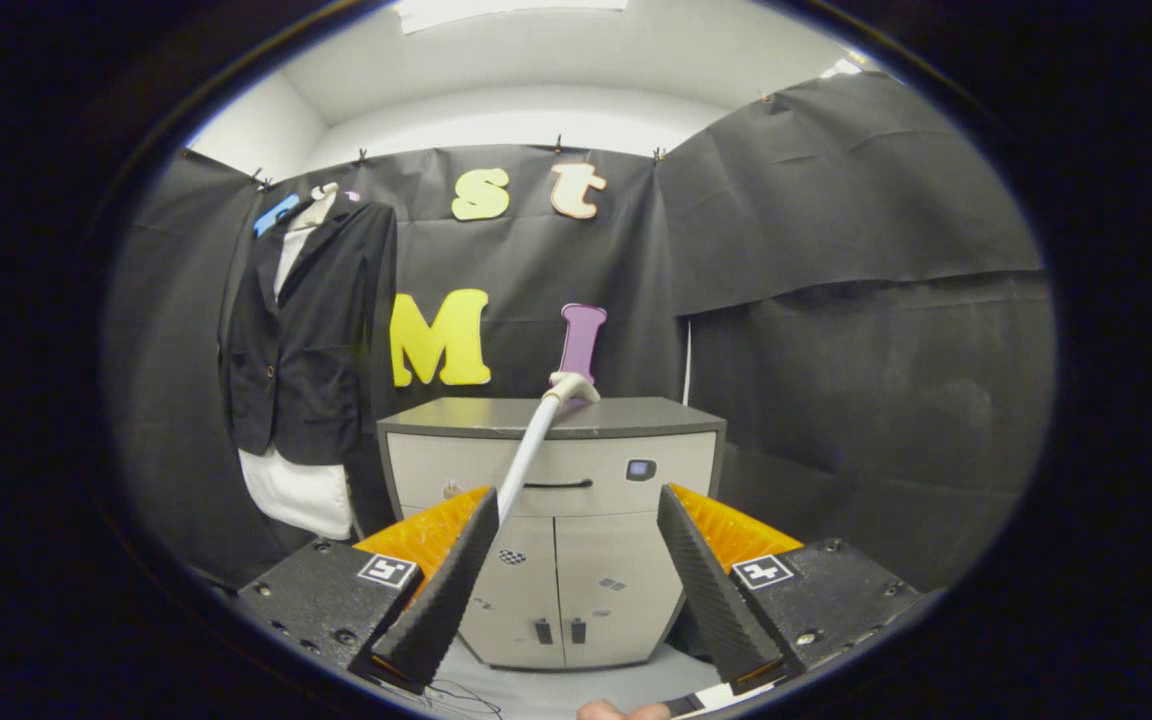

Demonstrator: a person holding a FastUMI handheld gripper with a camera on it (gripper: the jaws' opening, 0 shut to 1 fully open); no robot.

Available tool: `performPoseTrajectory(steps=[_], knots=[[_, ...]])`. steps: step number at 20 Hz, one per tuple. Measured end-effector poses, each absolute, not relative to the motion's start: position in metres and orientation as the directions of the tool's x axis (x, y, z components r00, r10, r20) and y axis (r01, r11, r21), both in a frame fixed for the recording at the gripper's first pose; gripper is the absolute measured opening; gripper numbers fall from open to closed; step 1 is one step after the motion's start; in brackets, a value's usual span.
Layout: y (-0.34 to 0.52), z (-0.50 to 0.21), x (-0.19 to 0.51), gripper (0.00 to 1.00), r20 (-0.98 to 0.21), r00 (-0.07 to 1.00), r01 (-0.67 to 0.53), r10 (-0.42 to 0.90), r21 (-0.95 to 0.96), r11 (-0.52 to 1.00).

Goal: Iron the clothes twice with a garment steamer, once on the left side and once on the right side.

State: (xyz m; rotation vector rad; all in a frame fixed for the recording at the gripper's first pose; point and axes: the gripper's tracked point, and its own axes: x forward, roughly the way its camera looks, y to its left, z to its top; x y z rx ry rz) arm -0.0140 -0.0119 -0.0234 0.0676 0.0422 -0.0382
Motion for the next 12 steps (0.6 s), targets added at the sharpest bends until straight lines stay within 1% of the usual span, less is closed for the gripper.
performPoseTrajectory(steps=[3,7,12], knots=[[-0.001,-0.026,-0.008,0.99,-0.079,0.997,0.021,-0.014,0.087,0.996],[0.008,-0.016,-0.001,0.99,-0.073,0.997,0.019,-0.016,0.049,0.999],[0.031,-0.003,0.013,0.99,-0.087,0.996,0.027,-0.021,0.067,0.997]])
